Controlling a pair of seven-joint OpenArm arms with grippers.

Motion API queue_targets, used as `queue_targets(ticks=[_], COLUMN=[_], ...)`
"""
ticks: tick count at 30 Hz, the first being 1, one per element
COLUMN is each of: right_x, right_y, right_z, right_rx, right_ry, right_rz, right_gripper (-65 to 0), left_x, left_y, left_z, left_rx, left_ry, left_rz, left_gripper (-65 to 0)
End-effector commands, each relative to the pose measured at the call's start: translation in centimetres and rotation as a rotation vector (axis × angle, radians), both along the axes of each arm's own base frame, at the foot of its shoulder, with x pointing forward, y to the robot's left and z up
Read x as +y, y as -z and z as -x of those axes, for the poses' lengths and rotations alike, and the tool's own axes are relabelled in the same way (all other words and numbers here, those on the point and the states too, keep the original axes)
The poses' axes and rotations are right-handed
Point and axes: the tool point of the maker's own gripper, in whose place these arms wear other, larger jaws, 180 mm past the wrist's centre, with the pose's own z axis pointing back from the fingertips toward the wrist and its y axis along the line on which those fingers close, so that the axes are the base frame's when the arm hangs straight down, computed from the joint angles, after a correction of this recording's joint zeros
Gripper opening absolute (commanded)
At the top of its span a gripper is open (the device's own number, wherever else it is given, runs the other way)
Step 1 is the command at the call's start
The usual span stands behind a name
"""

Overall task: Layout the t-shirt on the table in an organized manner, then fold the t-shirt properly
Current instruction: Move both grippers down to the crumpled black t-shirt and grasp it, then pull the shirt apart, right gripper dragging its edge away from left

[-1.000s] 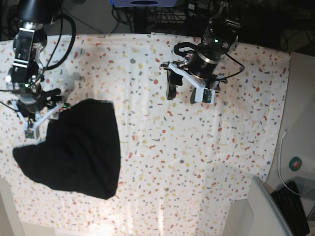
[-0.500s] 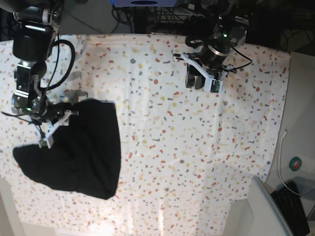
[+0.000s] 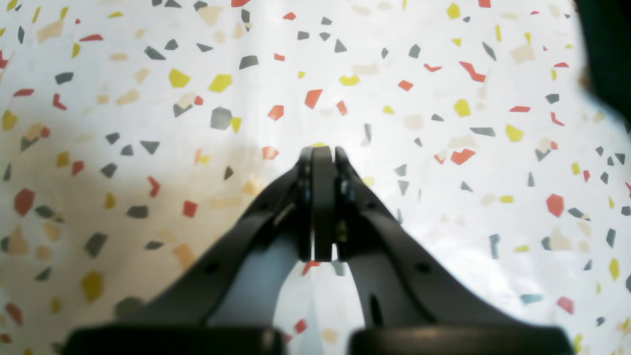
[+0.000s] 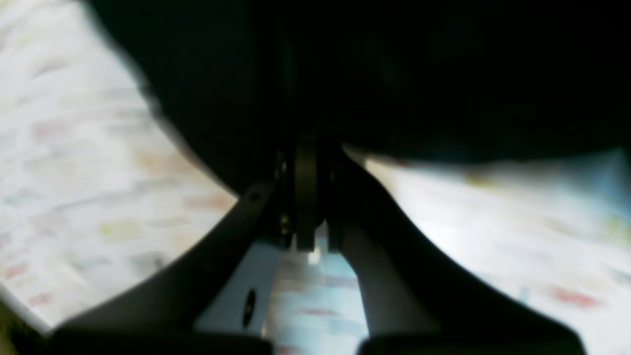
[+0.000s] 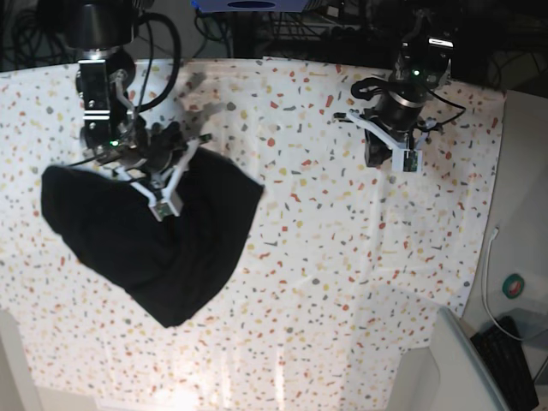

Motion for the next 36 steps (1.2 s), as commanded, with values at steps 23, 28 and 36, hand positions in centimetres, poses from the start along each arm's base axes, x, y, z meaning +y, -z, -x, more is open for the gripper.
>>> queue_targets(ticks=[23, 28, 36], right_x=[-2.6, -1.2, -1.2], right_y=[-8.8, -9.1, -8.1], right_z=[-1.1, -3.6, -4.8], right_rx=[-0.217, -0.296, -0.272], right_ry=[-0.065, -0.115, -0.127], right_rz=[0.383, 0.447, 0.467], right_gripper=[-39.6, -37.8, -65.0], left_x=[-15.1, -12.5, -7.5], left_y=[5.9, 7.3, 9.5], left_z=[-6.5, -6.0, -3.1], left_rx=[0.115, 0.153, 0.216], left_ry=[0.205, 0.186, 0.171], left_rz=[0.121, 0.074, -0.012], left_gripper=[-65.0, -65.0, -65.0])
